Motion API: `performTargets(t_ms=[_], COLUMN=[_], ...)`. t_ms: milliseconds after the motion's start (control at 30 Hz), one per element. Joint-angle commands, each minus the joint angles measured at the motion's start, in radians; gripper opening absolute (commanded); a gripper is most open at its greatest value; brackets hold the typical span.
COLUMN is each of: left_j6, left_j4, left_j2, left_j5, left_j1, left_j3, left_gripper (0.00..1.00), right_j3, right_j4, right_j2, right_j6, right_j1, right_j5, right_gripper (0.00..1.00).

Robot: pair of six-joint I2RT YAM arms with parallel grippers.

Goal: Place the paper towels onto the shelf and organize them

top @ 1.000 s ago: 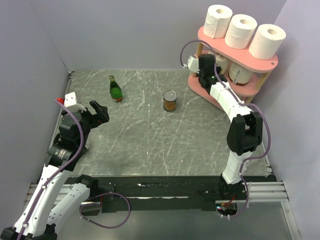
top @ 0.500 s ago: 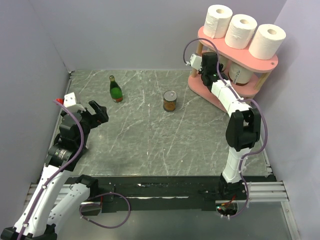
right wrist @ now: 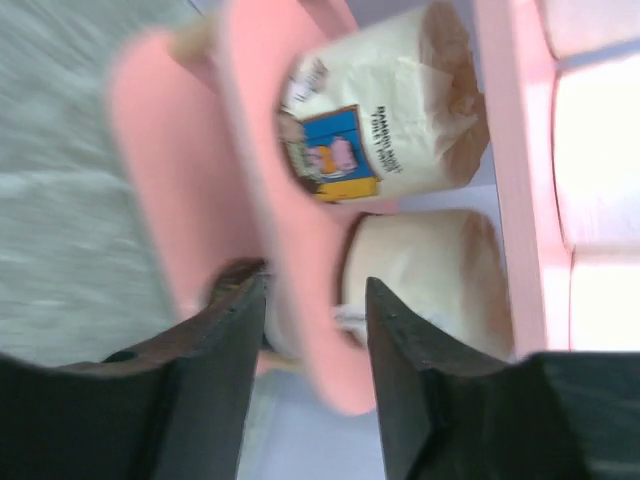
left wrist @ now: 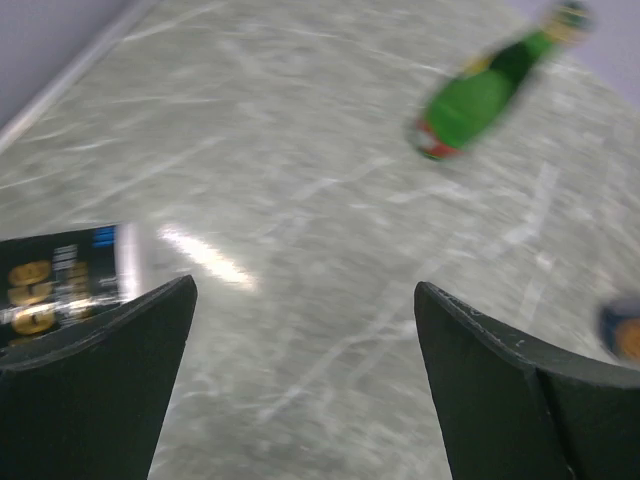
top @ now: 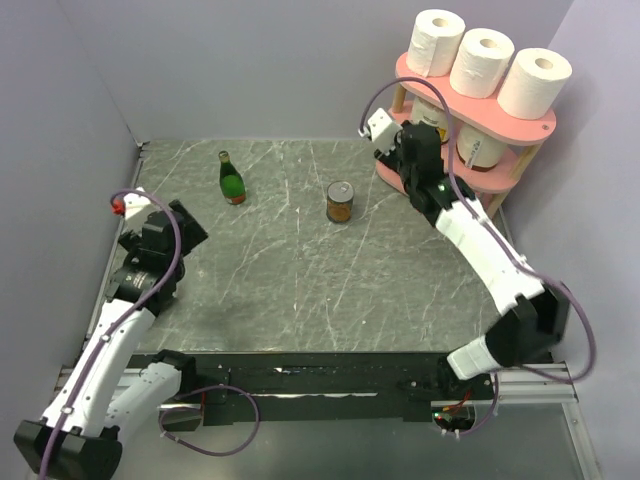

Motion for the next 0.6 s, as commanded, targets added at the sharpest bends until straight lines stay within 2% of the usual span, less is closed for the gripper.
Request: performTargets(t_ms=[0, 67, 100, 167, 233, 367, 467, 567], left_j6=[-0.083, -0.078, -0.077, -0.090, -0.122, -0.188, -0.224, -0.273], left_j4=[-0.143, -0.175, -0.185, -0.203, -0.211, -0.200, -0.168, -0.182], left_j2=[0.009, 0.024, 0.031, 0.049, 0.061, 0.092, 0.129, 0.193], left_j5=[-0.037, 0.014, 0.022, 0.020, 0.016, 0.005, 0.032, 0.011], left_j1=[0.145, 0.266, 0.286, 0.395, 0.453, 0.629, 0.723, 0.763], left_j3=[0.065, 0.079, 0.090, 0.099, 0.096, 0.053, 0.004, -0.019], left_gripper=[0.96, 0.96, 0.96, 0.96, 0.96, 0.96, 0.96, 0.96], right_j3=[-0.119, -0.212, -0.242, -0.300, -0.322, -0.339, -0.346, -0.369], right_j4=[0.021, 0.062, 0.075, 0.075, 0.063, 0.006, -0.016, -0.017], right_j2=[-0.201, -0.263, -0.315, -0.361, -0.413, -0.458, -0.475, -0.504], right_j6=[0.313, 0.404, 0.427, 0.508, 0.603, 0.697, 0.743, 0.749], right_j1=[0.073, 0.087, 0.092, 0.098, 0.103, 0.104, 0.109, 0.112], right_j5=[-0.106, -0.155, -0.191, -0.233, -0.325, -0.471, -0.508, -0.522], right_gripper=[0.68, 0.88, 0.99, 1.00, 1.00, 1.00, 1.00, 1.00])
